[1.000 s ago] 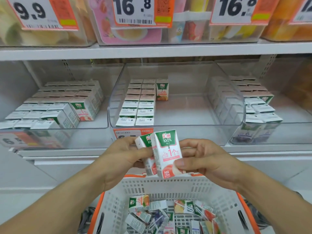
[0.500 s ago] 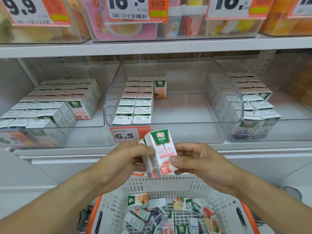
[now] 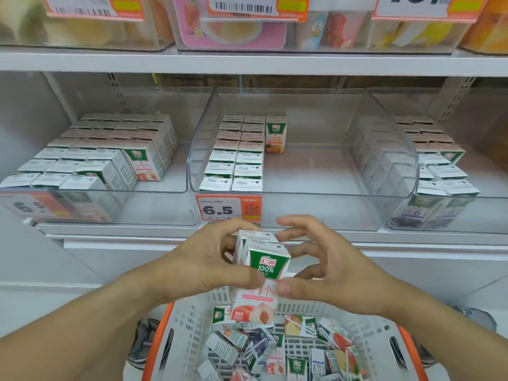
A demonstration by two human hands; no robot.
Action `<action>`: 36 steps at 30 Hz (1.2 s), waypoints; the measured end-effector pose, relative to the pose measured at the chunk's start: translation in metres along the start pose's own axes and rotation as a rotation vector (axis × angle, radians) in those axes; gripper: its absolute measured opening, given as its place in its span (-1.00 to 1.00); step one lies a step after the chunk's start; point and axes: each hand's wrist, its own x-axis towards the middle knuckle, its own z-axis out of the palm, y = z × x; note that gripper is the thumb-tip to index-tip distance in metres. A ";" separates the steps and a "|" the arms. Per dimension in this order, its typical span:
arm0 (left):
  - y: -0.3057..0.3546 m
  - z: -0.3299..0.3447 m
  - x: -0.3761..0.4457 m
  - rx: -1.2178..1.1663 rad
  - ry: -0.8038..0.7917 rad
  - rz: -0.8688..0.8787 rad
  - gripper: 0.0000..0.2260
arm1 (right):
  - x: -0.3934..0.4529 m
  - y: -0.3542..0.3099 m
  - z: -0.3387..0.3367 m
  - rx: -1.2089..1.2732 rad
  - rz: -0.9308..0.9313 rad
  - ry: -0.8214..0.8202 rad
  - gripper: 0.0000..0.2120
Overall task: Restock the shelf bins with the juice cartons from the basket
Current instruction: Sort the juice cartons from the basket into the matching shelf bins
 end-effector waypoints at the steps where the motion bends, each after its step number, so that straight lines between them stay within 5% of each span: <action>1: 0.000 -0.003 -0.003 0.019 -0.016 0.027 -0.53 | 0.001 -0.003 0.002 0.021 -0.021 -0.010 -0.19; 5: -0.003 -0.014 -0.017 0.095 0.002 0.130 -0.43 | 0.007 -0.011 0.025 -0.078 -0.135 -0.101 -0.24; 13: -0.027 -0.057 -0.062 0.048 0.213 0.174 -0.21 | 0.042 -0.031 0.084 -0.173 -0.280 0.003 -0.30; 24: -0.022 -0.129 -0.102 -0.004 0.633 0.592 -0.45 | 0.133 -0.109 0.124 -0.518 -0.876 0.267 -0.35; 29: -0.055 -0.169 -0.088 0.168 1.084 0.463 -0.78 | 0.191 -0.129 0.124 -0.636 -0.752 0.354 -0.33; 36: -0.097 -0.189 -0.061 0.529 1.044 0.354 -0.73 | 0.269 -0.121 0.145 -0.813 -0.360 0.252 -0.31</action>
